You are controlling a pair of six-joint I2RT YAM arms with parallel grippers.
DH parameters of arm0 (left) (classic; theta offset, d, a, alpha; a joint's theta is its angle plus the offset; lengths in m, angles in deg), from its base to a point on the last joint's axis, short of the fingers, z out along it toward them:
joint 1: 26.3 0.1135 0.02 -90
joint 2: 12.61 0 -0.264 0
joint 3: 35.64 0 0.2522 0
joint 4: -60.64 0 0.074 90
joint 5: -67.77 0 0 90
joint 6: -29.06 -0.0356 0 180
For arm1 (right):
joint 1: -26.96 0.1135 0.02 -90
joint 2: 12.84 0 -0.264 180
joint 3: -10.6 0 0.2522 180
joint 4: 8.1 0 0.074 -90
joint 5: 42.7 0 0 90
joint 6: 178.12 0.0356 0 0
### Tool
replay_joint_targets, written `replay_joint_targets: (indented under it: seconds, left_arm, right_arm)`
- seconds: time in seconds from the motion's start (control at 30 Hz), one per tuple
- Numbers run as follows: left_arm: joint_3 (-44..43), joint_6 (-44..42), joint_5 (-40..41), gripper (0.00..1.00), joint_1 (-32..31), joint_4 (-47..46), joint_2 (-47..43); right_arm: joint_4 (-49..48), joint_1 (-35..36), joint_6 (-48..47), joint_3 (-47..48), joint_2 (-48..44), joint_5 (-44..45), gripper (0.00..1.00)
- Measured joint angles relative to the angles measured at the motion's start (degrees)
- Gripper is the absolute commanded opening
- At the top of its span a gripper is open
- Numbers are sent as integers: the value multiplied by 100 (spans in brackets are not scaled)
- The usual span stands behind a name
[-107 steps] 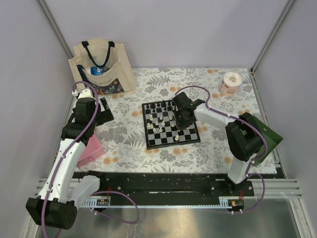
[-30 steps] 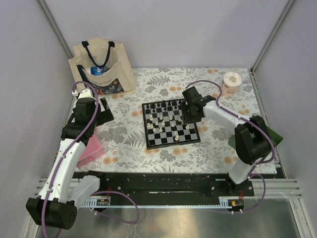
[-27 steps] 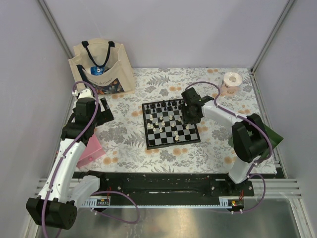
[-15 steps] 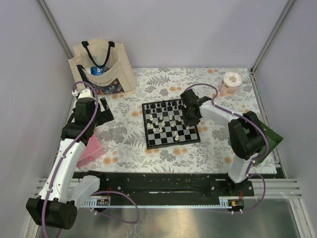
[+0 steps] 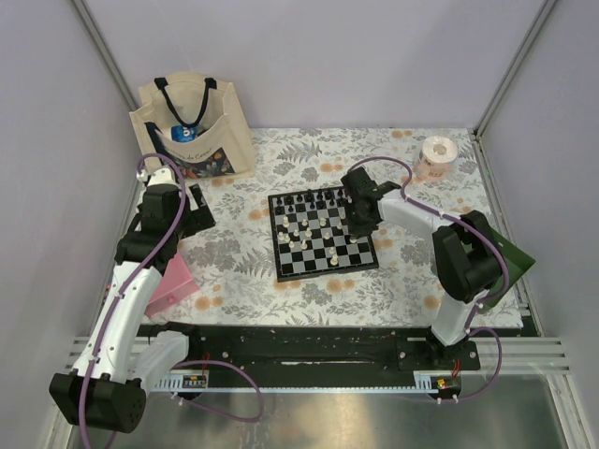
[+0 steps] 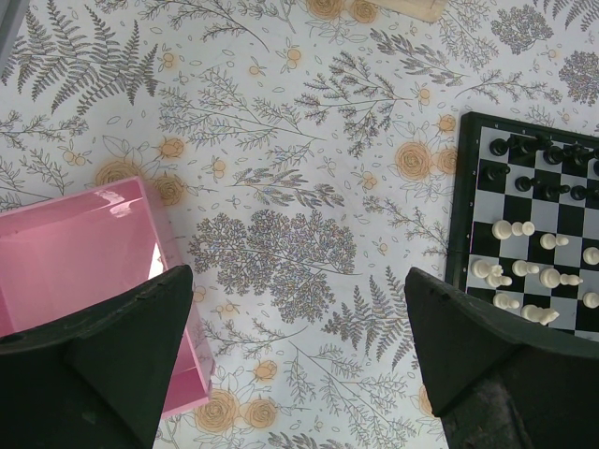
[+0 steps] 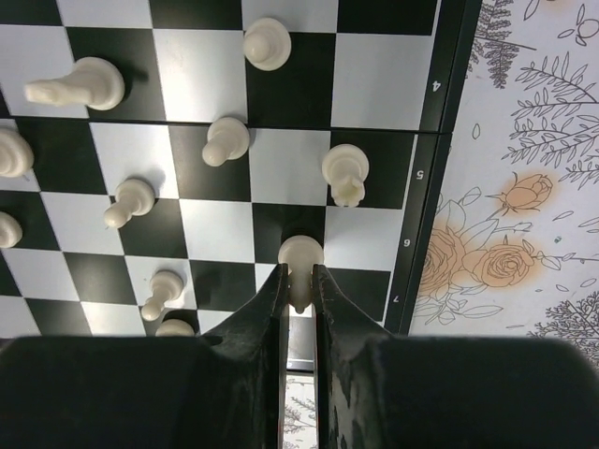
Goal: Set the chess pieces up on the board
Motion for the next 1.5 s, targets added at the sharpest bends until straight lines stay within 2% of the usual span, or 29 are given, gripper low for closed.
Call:
replay_joint_targets:
  seconds: [0.53, 0.9, 1.5]
  left_arm:
    - [0, -2, -94, 99, 15, -37, 0]
    - [0, -2, -144, 99, 20, -122, -2]
    - [0, -2, -160, 99, 26, -122, -39]
  right_arm:
    - [0, 229, 136, -820, -1086, -90, 0]
    - [-20, 638, 343, -940, -1115, -94, 0]
    - [-118, 758, 492, -940, -907, -184, 0]
